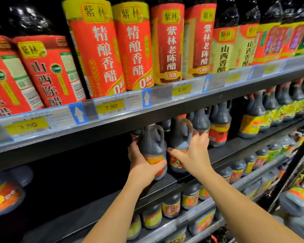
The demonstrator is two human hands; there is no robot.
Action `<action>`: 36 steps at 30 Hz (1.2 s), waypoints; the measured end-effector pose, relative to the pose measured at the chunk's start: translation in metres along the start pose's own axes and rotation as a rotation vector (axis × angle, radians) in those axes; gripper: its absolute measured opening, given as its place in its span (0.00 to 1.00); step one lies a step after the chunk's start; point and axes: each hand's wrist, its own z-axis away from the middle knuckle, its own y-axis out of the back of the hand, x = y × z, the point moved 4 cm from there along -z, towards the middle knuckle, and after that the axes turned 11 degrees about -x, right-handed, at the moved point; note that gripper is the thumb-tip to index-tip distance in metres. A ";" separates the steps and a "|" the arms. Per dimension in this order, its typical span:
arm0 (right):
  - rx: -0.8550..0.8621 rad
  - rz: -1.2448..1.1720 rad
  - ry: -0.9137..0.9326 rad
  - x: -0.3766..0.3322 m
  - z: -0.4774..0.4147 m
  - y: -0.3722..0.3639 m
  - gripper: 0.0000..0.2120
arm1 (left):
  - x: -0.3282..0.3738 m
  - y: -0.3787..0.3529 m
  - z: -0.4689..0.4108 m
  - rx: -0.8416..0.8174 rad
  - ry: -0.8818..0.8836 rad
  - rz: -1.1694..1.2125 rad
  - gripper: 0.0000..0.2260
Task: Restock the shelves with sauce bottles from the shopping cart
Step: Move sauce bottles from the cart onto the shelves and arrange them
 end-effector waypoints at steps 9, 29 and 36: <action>0.072 -0.019 0.018 0.003 -0.005 -0.002 0.45 | -0.005 -0.006 -0.016 0.050 0.019 -0.073 0.48; 0.022 -0.003 -0.126 0.046 0.068 0.018 0.43 | 0.004 0.001 0.064 0.024 -0.192 0.030 0.44; 0.015 -0.025 -0.287 0.108 0.147 0.036 0.34 | 0.012 -0.075 0.105 -0.295 -0.336 0.079 0.32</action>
